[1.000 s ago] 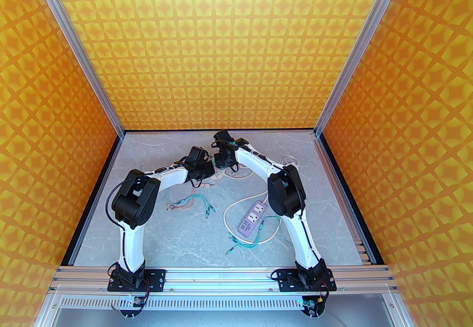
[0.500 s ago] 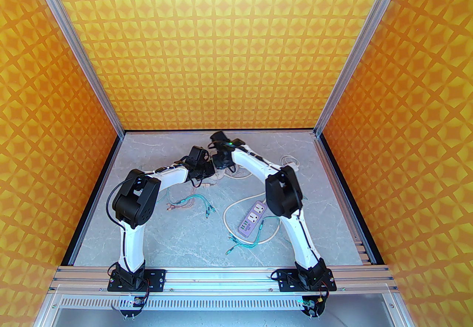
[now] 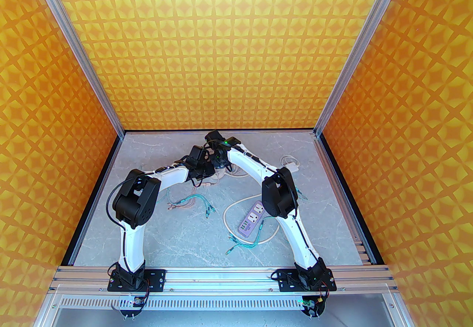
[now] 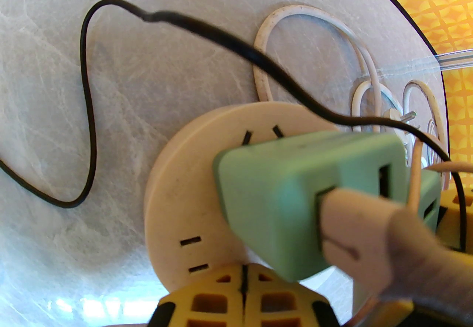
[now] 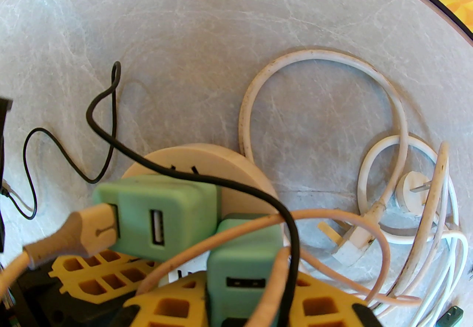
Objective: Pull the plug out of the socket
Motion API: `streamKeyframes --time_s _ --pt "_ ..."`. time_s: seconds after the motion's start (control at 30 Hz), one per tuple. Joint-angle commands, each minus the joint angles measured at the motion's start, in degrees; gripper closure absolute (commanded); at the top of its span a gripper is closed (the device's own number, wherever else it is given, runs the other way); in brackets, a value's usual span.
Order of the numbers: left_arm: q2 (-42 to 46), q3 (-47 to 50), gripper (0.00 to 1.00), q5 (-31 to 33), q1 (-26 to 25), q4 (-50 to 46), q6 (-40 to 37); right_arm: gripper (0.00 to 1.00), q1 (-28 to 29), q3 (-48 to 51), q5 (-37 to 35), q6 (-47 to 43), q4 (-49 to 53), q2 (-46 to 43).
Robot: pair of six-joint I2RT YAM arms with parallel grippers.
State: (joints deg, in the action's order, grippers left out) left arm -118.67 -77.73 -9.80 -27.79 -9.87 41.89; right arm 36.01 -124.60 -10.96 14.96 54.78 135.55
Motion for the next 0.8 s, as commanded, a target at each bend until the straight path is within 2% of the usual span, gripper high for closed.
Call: streamKeyframes --time_s 0.0,0.1,0.17,0.33,0.47,0.6,0.77 --pt "-8.71 4.00 1.00 0.07 -2.14 -9.86 -0.56 0.77 0.13 4.22 11.63 0.92 -3.22 -5.67" --pt "-8.68 4.09 1.00 0.12 -2.09 -9.66 -0.57 0.77 -2.08 9.35 13.41 2.26 -7.04 -8.24" --pt "-8.77 3.92 1.00 0.06 -2.16 -9.79 -0.53 0.77 -1.58 8.78 14.25 2.88 -6.76 -7.66" --pt "-8.94 3.49 1.00 0.05 -2.31 -10.15 -0.56 0.77 4.36 2.06 13.86 2.73 -3.70 -3.19" --pt "-9.04 3.46 1.00 -0.02 -2.43 -10.27 -0.66 0.77 6.96 -2.80 13.80 2.19 -0.96 -0.20" --pt "-9.04 3.73 1.00 0.04 -2.38 -10.23 -0.83 0.77 5.20 -1.78 9.67 -0.05 0.43 -1.73" --pt "-9.29 3.51 1.00 -0.02 -2.40 -10.08 -0.76 0.77 -0.76 4.62 11.40 0.77 -2.55 -5.92"
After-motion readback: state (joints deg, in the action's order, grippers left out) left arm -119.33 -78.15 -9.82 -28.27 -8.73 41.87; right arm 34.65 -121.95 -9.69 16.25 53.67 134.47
